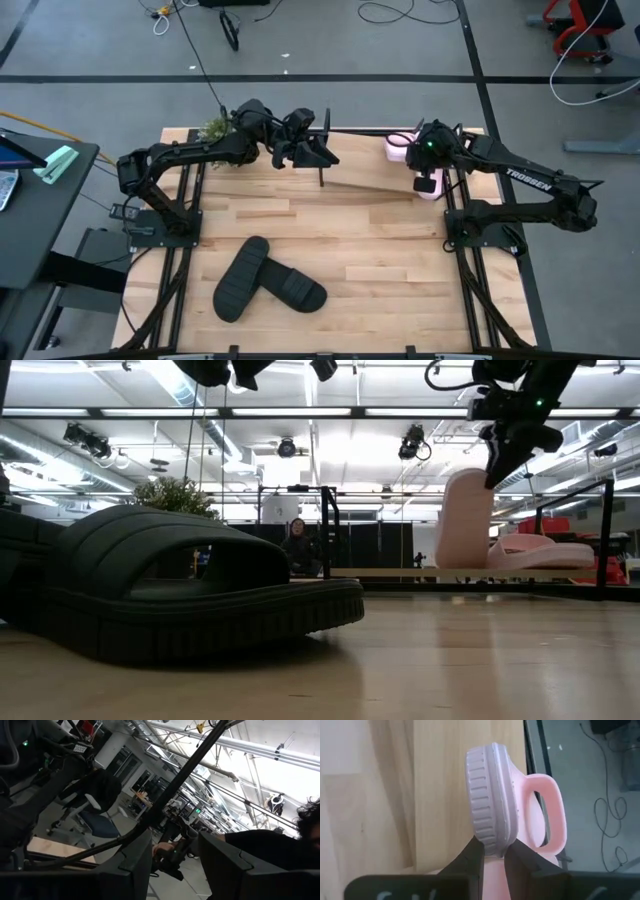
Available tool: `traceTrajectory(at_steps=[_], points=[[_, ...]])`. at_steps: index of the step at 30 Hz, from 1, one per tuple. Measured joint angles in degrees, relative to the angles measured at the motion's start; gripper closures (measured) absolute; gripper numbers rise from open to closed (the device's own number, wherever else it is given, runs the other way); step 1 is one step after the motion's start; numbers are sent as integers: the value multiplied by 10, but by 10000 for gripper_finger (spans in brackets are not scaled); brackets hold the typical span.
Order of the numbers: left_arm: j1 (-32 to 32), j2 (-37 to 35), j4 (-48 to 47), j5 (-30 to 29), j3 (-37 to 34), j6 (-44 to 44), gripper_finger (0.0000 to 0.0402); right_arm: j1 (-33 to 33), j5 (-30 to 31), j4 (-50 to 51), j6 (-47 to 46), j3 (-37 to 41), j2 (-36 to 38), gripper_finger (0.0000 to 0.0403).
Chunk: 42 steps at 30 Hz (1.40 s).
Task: Pick and place slides into the shelf
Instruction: Put the pink slide on the shelf
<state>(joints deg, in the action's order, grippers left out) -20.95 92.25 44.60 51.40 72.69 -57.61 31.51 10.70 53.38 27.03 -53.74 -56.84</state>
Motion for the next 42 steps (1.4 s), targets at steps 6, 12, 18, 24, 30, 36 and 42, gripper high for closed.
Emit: traceTrajectory(at_steps=[6,12,18,24,30,36,42], points=[[0,0,0,0,0,6,241,0,-26,5,-16,0,-5,350],[3,0,-3,-3,0,13,241,-4,-64,3,-38,48,-5,350],[6,0,-3,-4,0,14,248,-25,-66,-10,-50,110,-4,350],[6,0,-4,-4,0,14,245,-43,-68,-29,-71,137,-4,355],[6,0,-4,-8,0,15,249,-47,-72,-28,-71,138,-4,355],[6,0,-4,-8,0,15,255,-47,-80,-26,-70,138,-4,290],[6,0,-5,-13,0,19,257,-47,-107,-20,-68,138,-5,203]])
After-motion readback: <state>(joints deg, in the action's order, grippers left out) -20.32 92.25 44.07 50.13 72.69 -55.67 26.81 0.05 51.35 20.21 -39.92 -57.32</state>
